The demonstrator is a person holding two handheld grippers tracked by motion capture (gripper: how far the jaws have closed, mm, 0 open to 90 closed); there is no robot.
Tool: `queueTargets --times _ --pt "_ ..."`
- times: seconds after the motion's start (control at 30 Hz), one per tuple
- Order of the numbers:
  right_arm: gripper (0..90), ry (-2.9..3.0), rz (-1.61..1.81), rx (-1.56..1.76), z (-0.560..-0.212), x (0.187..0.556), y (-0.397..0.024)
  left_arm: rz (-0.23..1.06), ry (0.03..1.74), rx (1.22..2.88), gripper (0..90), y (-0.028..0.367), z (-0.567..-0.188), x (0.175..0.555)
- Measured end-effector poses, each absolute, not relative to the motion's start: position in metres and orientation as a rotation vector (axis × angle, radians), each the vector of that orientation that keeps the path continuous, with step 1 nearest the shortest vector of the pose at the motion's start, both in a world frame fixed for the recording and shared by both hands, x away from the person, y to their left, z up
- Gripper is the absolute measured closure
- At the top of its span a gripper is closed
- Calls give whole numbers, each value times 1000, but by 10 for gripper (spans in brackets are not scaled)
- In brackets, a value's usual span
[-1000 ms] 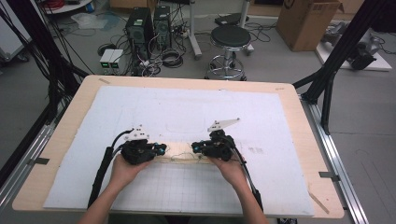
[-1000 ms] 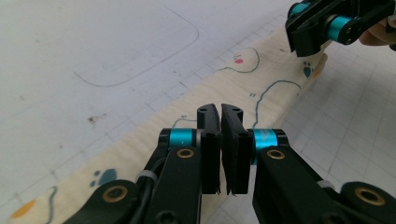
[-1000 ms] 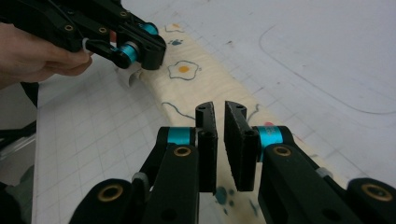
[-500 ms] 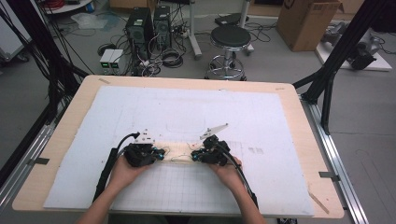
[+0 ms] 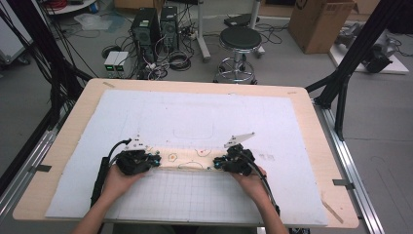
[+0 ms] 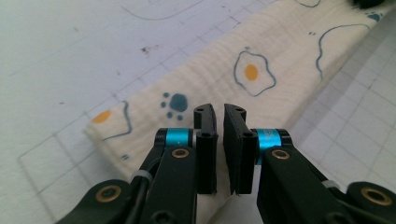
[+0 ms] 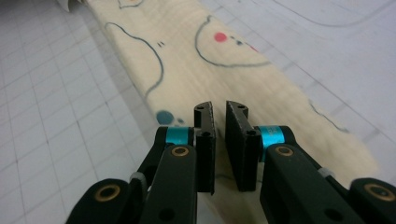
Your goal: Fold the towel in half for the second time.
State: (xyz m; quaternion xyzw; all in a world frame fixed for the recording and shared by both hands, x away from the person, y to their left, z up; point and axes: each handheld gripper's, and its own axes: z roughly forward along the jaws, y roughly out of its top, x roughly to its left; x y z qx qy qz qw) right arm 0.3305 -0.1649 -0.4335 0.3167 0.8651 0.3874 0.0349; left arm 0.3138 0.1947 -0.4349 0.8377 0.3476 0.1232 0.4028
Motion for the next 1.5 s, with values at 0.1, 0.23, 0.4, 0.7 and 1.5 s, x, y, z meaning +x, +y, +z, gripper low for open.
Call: queueTargets --times 0.1,0.23,0.4,0.7,1.5 --pt "793 2651 1193 948 -432 329 -174 319 892 2111 822 202 -435 313" --pt "788 2635 1182 953 -432 327 -185 326 905 2099 816 210 -434 313" --pt "785 2613 1198 959 -433 324 -194 329 907 2091 809 216 -435 311" --pt "781 2586 1203 922 -439 320 -199 335 904 2085 802 220 -439 309" --pt "708 2553 1268 915 -442 317 -201 378 880 2011 779 223 -438 304"
